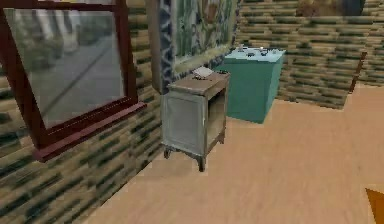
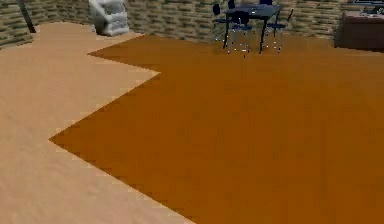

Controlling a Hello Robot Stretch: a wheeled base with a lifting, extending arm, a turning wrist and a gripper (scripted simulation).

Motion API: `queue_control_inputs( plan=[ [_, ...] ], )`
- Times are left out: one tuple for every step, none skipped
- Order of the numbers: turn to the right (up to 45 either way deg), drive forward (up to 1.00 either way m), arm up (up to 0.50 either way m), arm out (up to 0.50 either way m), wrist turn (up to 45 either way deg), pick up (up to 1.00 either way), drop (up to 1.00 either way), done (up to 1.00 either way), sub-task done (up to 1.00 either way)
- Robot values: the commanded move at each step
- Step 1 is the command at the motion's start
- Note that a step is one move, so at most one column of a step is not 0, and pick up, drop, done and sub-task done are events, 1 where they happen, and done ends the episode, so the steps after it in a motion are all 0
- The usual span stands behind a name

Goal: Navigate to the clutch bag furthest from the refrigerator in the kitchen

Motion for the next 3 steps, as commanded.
queue_control_inputs(
  plan=[
    [30.0, 0.00, 0.00, 0.00, 0.0, 0.00, 0.00, 0.00, 0.00],
    [0.0, 1.00, 0.00, 0.00, 0.0, 0.00, 0.00, 0.00, 0.00],
    [0.0, 1.00, 0.00, 0.00, 0.0, 0.00, 0.00, 0.00, 0.00]
  ],
)
